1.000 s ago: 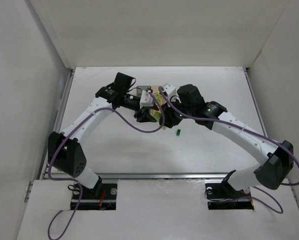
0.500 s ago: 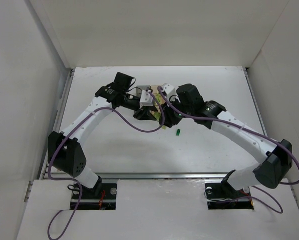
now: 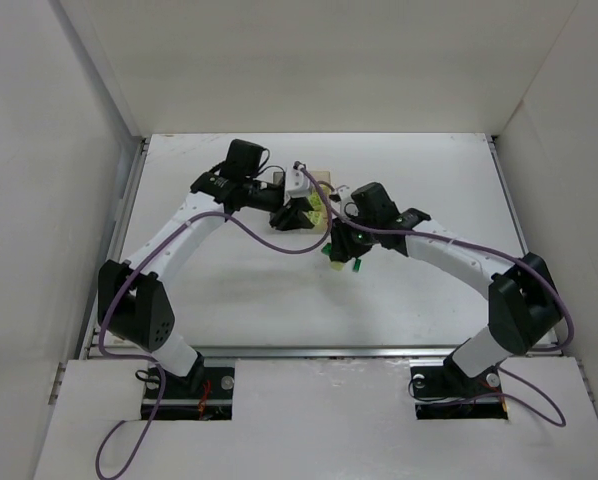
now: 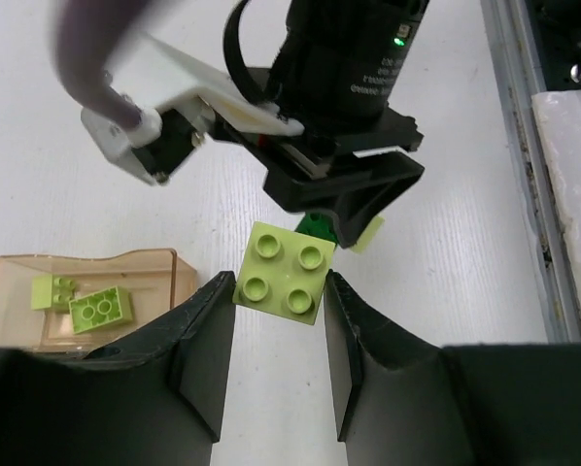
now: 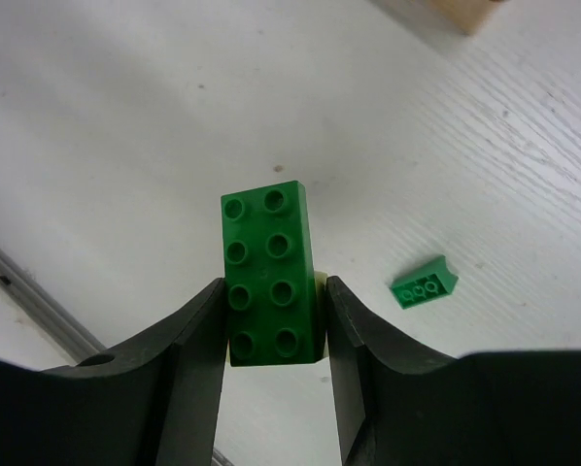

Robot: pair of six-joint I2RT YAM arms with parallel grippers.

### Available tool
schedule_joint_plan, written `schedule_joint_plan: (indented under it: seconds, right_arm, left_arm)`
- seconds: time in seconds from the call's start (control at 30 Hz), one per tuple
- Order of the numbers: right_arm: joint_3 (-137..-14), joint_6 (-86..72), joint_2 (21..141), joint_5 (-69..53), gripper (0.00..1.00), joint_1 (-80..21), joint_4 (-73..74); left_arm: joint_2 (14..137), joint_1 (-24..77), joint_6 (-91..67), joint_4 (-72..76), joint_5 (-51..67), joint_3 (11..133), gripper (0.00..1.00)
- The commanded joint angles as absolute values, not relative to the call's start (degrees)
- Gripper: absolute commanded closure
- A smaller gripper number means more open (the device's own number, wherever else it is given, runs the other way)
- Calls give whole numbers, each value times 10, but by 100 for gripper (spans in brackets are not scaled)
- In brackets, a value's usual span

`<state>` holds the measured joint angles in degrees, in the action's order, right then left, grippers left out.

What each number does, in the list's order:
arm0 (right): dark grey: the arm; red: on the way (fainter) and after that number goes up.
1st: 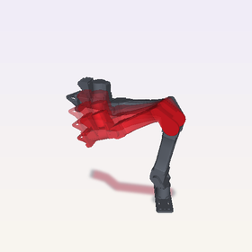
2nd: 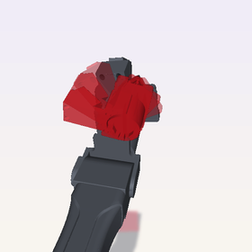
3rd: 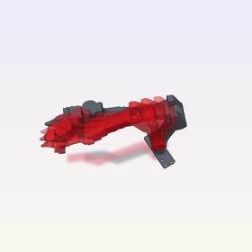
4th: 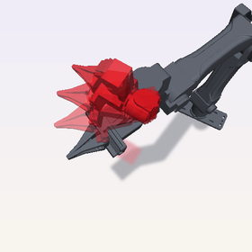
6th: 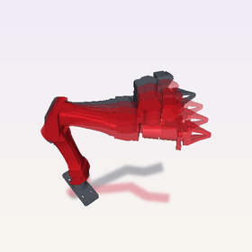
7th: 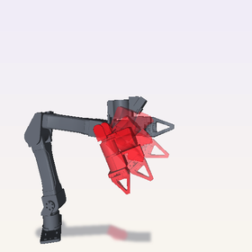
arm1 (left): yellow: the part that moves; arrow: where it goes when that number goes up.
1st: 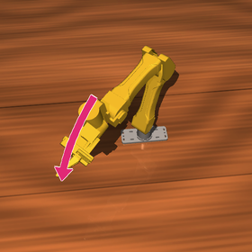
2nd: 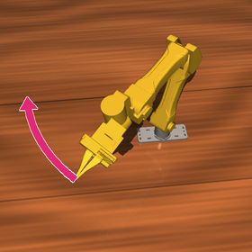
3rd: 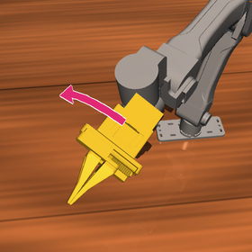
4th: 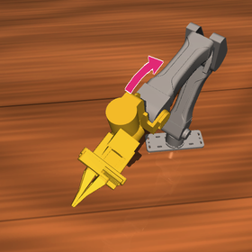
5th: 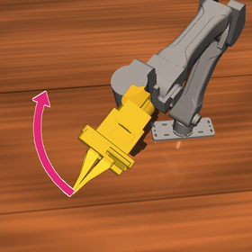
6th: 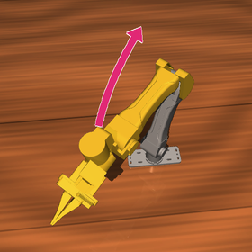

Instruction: Sort the legos into containers by color

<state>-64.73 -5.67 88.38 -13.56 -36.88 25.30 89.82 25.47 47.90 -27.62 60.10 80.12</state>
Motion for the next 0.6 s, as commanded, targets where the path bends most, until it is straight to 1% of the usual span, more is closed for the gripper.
schedule_joint_plan:
  seconds: [0.0, 0.07, 0.1, 0.17, 0.2, 0.33, 0.37, 0.5, 0.53, 0.57]
  right_arm:
    - [-646, -90, 885, -155, 100, -344, 199]
    - [-640, -98, 880, -146, 100, -335, 186]
    - [-640, -106, 873, -138, 100, -325, 185]
    - [-635, -126, 867, -119, 100, -312, 185]
    - [-635, -132, 867, -104, 100, -296, 185]
    - [-635, -162, 856, -82, 100, -271, 179]
    - [-635, -162, 856, -73, 100, -271, 179]
    - [-646, -174, 851, -62, 100, -271, 179]
    - [-646, -174, 851, -62, 100, -271, 179]
    - [-651, -174, 851, -54, 100, -271, 179]
  left_arm:
    - [884, 255, 469, -251, 583, 781, 100]
    - [892, 255, 454, -233, 544, 771, 100]
    - [897, 255, 436, -194, 526, 765, 100]
    - [917, 250, 341, -125, 463, 746, 100]
    - [925, 250, 304, -49, 441, 746, 100]
    - [996, 257, 211, 45, 346, 794, 100]
    - [1008, 258, 211, 45, 345, 807, 100]
    - [1069, 279, 206, 32, 273, 852, 92]
    - [1080, 279, 199, 32, 262, 857, 86]
    - [1089, 279, 199, 32, 256, 862, 83]
